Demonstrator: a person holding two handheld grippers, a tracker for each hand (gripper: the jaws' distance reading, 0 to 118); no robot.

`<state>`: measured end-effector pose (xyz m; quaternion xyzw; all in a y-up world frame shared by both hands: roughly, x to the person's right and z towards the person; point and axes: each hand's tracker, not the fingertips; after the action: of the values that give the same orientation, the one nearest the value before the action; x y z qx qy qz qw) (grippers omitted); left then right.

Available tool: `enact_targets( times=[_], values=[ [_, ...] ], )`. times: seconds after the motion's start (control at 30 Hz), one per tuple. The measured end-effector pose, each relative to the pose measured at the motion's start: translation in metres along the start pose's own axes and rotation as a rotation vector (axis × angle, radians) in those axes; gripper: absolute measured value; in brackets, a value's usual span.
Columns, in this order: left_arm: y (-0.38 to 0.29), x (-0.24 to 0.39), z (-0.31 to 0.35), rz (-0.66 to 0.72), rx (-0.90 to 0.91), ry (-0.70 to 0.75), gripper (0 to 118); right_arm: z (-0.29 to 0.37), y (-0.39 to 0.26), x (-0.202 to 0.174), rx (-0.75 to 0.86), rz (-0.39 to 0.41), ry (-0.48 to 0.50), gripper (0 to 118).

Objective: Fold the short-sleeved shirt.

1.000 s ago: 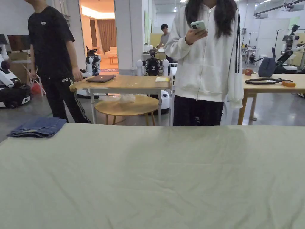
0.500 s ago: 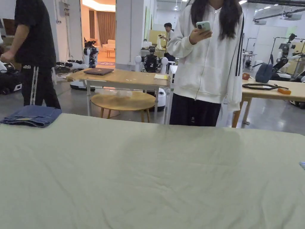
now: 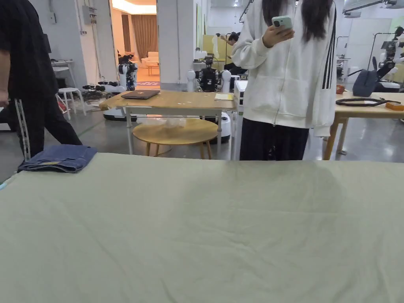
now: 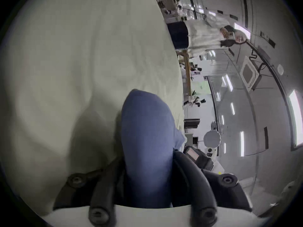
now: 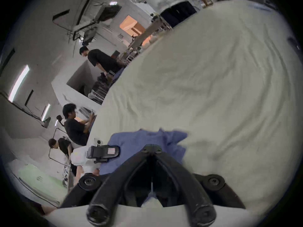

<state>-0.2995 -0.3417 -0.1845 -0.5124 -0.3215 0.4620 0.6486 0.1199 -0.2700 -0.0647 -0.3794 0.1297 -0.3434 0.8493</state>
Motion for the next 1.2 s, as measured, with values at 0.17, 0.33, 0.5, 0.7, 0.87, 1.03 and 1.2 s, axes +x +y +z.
enact_targets(
  times=[0.17,0.33,0.5,0.7,0.87,1.03,1.2],
  values=[
    [0.063,0.001,0.096,-0.079,0.17,0.102,22,0.0,0.018,-0.026,0.071,0.041,0.008,0],
    [0.119,-0.018,0.196,-0.05,0.334,0.239,22,-0.017,0.025,-0.036,0.097,0.028,0.001,0],
    [0.162,-0.034,0.262,-0.031,0.461,0.344,22,-0.036,0.032,-0.044,0.099,0.02,-0.018,0],
    [0.169,-0.031,0.269,-0.08,0.542,0.543,103,-0.049,0.04,-0.051,0.098,0.03,-0.048,0],
    [0.128,0.02,0.254,-0.279,0.787,0.901,116,-0.042,0.044,-0.044,0.102,0.062,-0.088,0],
    [0.08,0.086,0.244,-0.448,0.827,0.732,69,-0.019,0.047,-0.038,0.139,0.085,-0.105,0],
    [0.035,0.132,0.171,-0.512,0.636,0.51,0,0.012,0.05,-0.029,0.208,0.075,-0.131,0]
  ],
)
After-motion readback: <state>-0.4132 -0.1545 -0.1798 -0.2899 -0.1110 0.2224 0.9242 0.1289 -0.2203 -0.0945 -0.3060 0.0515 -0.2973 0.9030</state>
